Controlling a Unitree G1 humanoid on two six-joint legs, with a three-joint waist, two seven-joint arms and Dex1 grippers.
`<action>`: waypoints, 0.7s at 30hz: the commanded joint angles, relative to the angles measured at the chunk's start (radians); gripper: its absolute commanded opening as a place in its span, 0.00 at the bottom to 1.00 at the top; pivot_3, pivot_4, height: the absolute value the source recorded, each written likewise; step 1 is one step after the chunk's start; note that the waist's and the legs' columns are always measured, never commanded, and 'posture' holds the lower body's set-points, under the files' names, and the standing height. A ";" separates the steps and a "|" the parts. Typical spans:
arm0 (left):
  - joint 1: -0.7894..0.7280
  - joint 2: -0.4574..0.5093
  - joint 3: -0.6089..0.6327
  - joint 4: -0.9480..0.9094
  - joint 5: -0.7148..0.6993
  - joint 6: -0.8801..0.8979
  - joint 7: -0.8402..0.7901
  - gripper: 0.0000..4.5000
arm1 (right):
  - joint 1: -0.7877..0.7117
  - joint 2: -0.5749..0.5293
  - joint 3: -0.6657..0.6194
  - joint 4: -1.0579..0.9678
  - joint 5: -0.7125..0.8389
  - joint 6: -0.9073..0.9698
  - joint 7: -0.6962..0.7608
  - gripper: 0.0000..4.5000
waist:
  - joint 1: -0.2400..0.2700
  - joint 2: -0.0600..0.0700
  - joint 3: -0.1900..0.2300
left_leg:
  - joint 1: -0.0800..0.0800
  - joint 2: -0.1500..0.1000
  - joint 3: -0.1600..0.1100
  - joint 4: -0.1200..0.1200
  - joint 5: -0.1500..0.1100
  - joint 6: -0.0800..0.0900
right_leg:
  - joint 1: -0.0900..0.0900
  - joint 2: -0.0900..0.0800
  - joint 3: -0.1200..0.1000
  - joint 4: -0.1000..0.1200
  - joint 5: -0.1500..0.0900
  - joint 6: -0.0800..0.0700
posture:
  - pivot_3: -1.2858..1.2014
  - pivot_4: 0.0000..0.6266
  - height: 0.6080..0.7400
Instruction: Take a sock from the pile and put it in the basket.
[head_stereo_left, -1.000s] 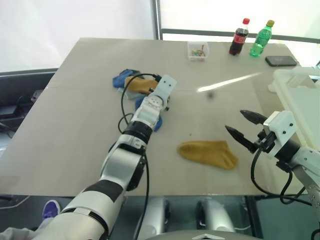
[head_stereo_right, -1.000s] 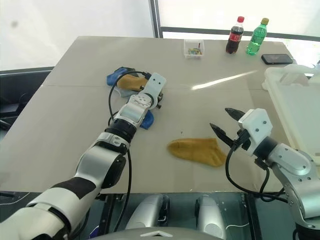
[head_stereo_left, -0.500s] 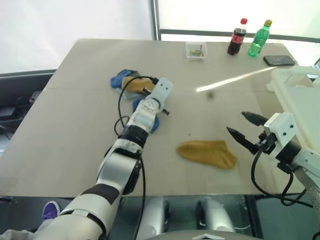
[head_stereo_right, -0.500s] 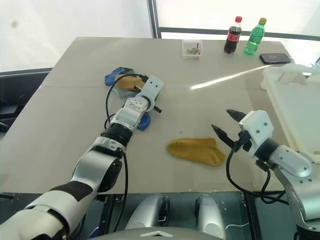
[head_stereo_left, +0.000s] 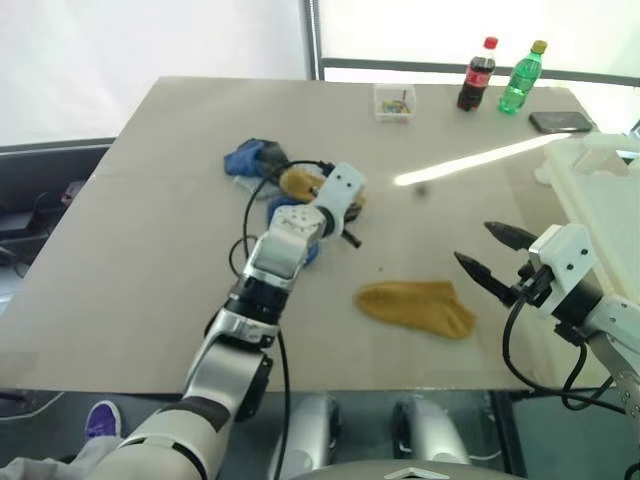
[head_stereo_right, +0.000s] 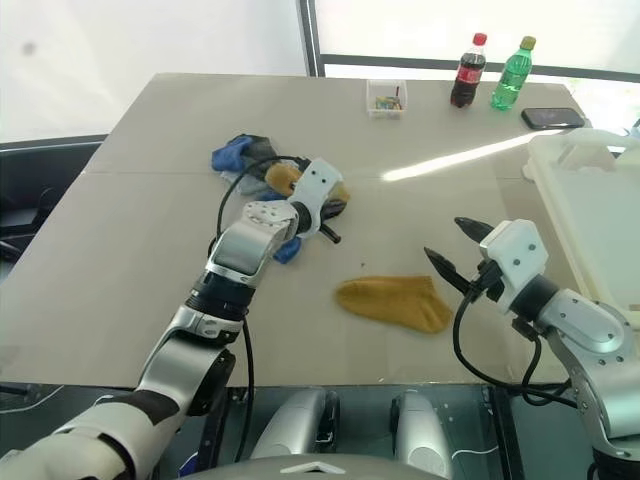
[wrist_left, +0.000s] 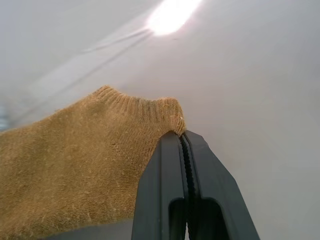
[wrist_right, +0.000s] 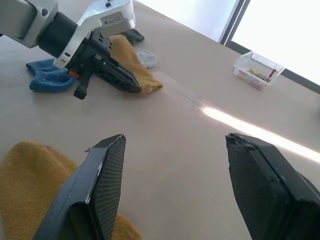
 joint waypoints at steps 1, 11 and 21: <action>-0.013 -0.052 0.005 -0.088 -0.080 0.095 -0.035 0.01 | -0.009 -0.004 -0.021 -0.020 0.009 -0.012 0.002 0.72 | 0.001 0.000 0.000 | 0.000 0.000 0.000 0.000 0.000 0.000 | 0.000 0.000 0.000 0.000 0.000 0.000 | 0.52 0.24 0.91; -0.061 -0.231 0.096 -0.120 -0.289 0.464 -0.013 0.01 | 0.015 -0.007 -0.051 -0.040 0.020 0.008 -0.009 0.72 | -0.001 0.000 0.000 | 0.000 0.000 0.000 0.001 0.000 0.000 | 0.000 0.001 0.000 0.000 0.000 0.000 | 0.52 0.24 0.91; -0.092 -0.242 0.121 -0.119 -0.377 0.436 -0.022 0.01 | 0.035 0.016 -0.035 -0.038 0.040 0.130 -0.085 0.72 | -0.002 0.000 0.000 | 0.000 0.000 0.000 0.001 0.000 0.000 | 0.000 0.000 0.001 0.000 0.000 0.000 | 0.52 0.24 0.91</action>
